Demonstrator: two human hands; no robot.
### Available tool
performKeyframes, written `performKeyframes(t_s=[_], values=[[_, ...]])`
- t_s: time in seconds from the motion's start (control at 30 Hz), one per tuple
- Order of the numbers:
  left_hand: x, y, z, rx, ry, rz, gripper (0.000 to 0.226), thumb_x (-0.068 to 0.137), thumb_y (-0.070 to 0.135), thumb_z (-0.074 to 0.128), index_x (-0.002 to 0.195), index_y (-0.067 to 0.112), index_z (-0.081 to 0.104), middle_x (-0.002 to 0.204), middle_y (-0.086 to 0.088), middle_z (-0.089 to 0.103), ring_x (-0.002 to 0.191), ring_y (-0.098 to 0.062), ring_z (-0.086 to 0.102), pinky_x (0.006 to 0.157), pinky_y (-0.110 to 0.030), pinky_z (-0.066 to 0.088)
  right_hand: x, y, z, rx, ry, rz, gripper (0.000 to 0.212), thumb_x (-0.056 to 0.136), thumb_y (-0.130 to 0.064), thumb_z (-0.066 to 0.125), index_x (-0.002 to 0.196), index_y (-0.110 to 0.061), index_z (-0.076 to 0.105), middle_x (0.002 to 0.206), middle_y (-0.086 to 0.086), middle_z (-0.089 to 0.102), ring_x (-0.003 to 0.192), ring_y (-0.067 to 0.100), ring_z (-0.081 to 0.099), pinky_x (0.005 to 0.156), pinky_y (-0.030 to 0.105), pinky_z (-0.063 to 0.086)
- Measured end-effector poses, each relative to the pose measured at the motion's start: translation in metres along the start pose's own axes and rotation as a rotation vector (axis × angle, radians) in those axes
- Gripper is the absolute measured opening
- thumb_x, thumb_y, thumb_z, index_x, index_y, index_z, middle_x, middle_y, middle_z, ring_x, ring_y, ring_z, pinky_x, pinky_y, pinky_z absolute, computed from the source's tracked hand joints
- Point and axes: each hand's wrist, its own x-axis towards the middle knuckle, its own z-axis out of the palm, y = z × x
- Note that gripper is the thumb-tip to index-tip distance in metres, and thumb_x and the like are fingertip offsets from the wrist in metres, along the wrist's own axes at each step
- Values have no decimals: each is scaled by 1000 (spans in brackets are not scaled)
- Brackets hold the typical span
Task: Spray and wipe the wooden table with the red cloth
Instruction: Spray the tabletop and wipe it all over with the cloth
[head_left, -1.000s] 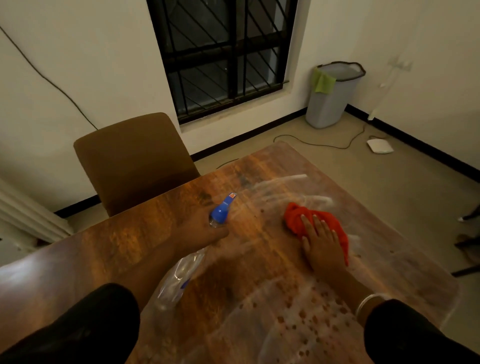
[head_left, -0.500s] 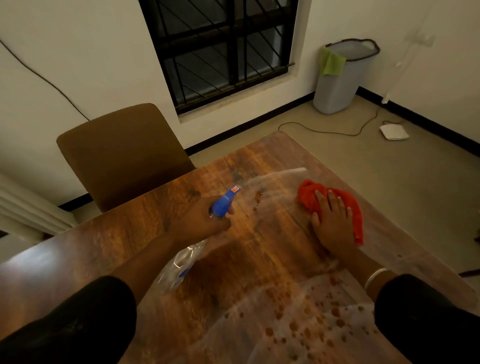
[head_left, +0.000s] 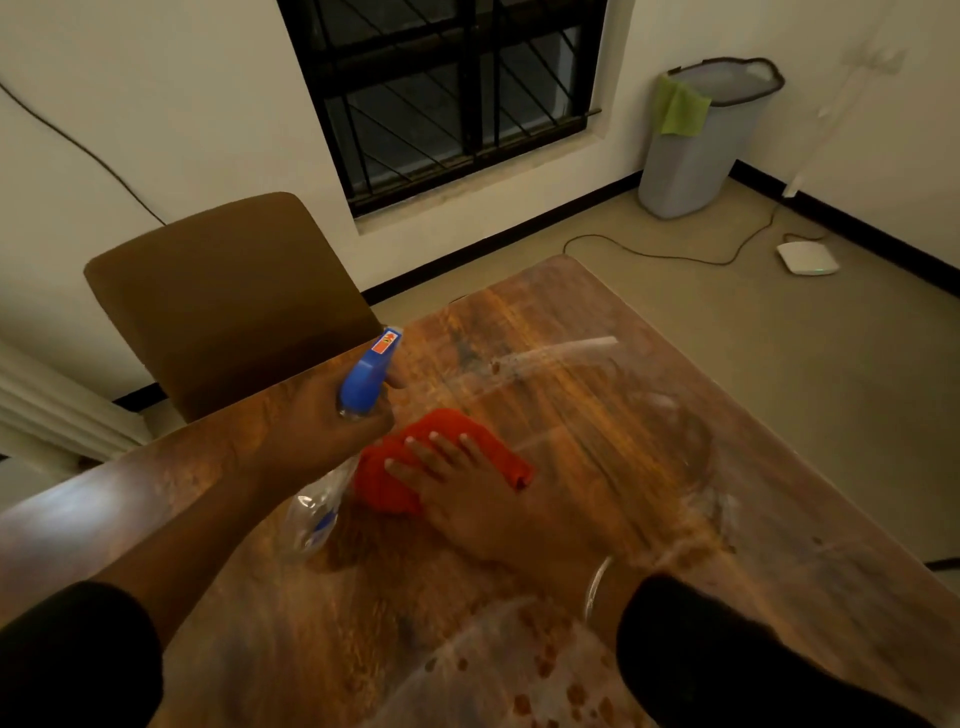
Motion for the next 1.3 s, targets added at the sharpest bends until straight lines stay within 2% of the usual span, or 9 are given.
performKeyframes(t_s=[0.23,0.33,0.43,0.53,0.7,0.9,1.07,1.2,1.3], values=[[9,-7,-5,-65,86,-47,20,93,9,68,97,27,59,94,-14,67,80,-21,67,59,-15,51,-34,209,-95,26,252,746,50,108,-34,31,157,-44,23,170,3,25,156,39,23,122,73,11],[11,-10,-9,-92,91,-59,16,93,10,67,102,22,60,93,-13,67,78,-16,68,60,-13,53,-50,224,-102,53,242,914,59,109,-36,34,165,-39,16,174,6,16,157,41,16,123,70,10],[21,-6,-11,-110,105,-33,22,93,5,66,113,12,61,100,-21,67,90,-32,68,74,-29,57,-24,156,-80,17,231,785,62,108,-34,37,165,-39,15,175,5,11,159,40,10,125,66,9],[35,-2,-3,-113,129,18,27,89,-1,68,95,24,61,78,1,71,68,-4,70,59,-11,55,5,62,-47,45,90,460,60,106,-42,30,164,-42,16,174,3,13,160,40,7,126,65,6],[51,-5,2,-95,159,98,36,88,-2,69,95,33,59,80,0,68,65,-7,66,61,-12,56,22,43,-45,-69,-6,83,58,99,-44,33,157,-38,35,155,5,49,145,36,41,121,63,26],[49,-35,-19,-129,202,115,26,91,2,67,116,2,60,96,-25,68,87,-42,68,83,-50,60,9,219,-106,-82,211,593,60,102,-46,24,160,-31,27,163,12,37,150,35,34,122,62,25],[40,-46,-30,-200,277,153,26,92,5,69,109,23,61,85,-8,70,76,-17,73,74,-26,61,59,203,-98,-9,244,841,58,107,-38,35,164,-34,21,172,11,20,157,43,16,123,70,8],[50,-45,-27,-199,248,129,26,91,5,69,114,13,62,82,-15,70,73,-28,73,72,-32,62,118,84,-58,-39,87,333,70,98,-59,18,164,-36,16,173,5,16,159,39,12,125,68,9],[57,-41,-21,-185,179,110,27,89,10,71,110,24,63,82,-14,70,73,-33,71,69,-32,63,134,11,-22,-61,7,-44,61,102,-55,33,158,-29,35,167,8,32,156,37,25,126,63,12]])
